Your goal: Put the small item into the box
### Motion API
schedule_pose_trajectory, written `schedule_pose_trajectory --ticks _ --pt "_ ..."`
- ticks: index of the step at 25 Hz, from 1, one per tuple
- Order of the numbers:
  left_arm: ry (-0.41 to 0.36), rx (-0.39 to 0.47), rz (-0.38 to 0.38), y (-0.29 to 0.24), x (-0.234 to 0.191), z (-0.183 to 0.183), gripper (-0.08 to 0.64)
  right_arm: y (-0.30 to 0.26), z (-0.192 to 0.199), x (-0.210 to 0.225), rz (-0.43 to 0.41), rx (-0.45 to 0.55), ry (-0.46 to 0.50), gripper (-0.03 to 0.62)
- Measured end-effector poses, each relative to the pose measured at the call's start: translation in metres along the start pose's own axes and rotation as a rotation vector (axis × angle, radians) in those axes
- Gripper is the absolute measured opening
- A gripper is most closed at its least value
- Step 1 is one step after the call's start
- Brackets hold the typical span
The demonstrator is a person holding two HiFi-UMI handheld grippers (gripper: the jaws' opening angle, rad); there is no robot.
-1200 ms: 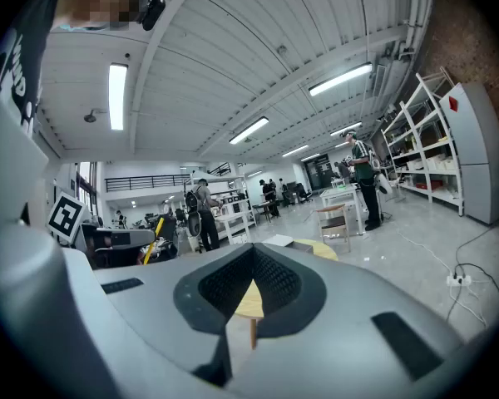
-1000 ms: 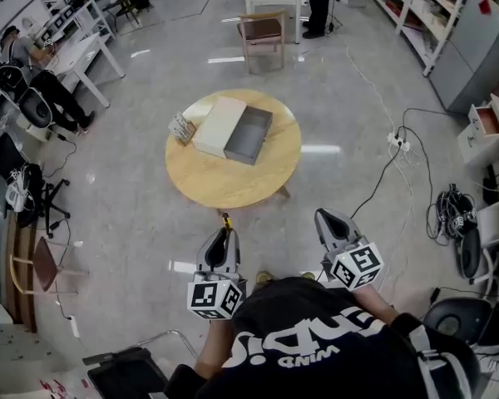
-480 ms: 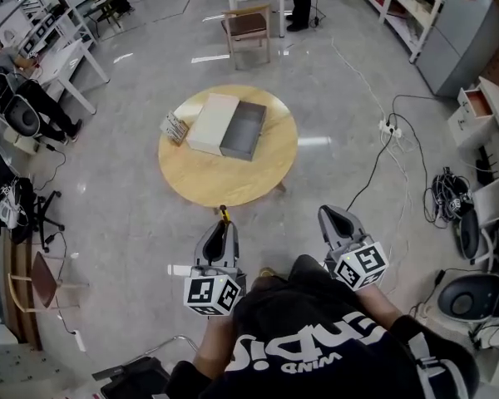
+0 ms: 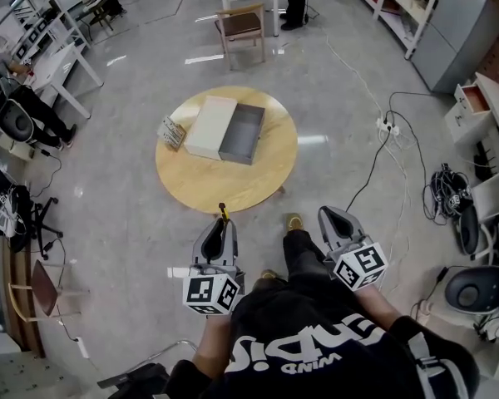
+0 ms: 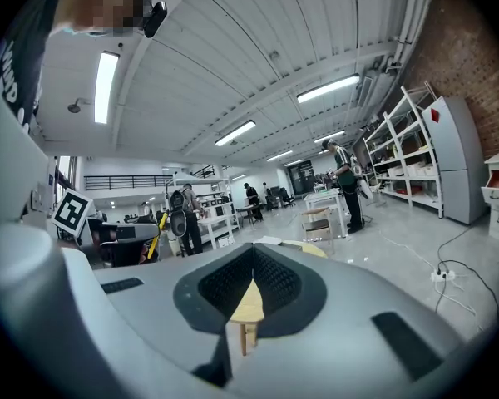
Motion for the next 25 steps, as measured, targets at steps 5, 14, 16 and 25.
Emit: schedule_pose_trajectory --ticks 5,14,16,25 --pt "-0.006 0.009 -0.002 -0.024 0.001 -0.003 0.067 -0.026 -0.003 0.015 -0.03 0.001 -0.002 0.003" --pt "-0.026 0.018 -0.043 -0.085 -0.008 -0.022 0.067 -0.088 -0.019 0.056 -0.088 -0.02 -0.012 0.003" --pt "-0.028 0.014 -0.051 -0.1 -0.011 -0.025 0.067 -0.102 -0.022 0.065 -0.094 -0.025 -0.019 0.003" --pt "-0.019 0.013 -0.095 -0.173 -0.01 -0.036 0.067 -0.154 -0.04 0.125 -0.146 -0.038 -0.034 0.003"
Point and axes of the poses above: the fingertips, and each gripper's own axes: y backward along the fingers, x to its right, z out of its underside, the point moved 1 cm from there along y, backward along the fingers, and after that the axes turned 13 degrees about -z, right-handed, at the moved point
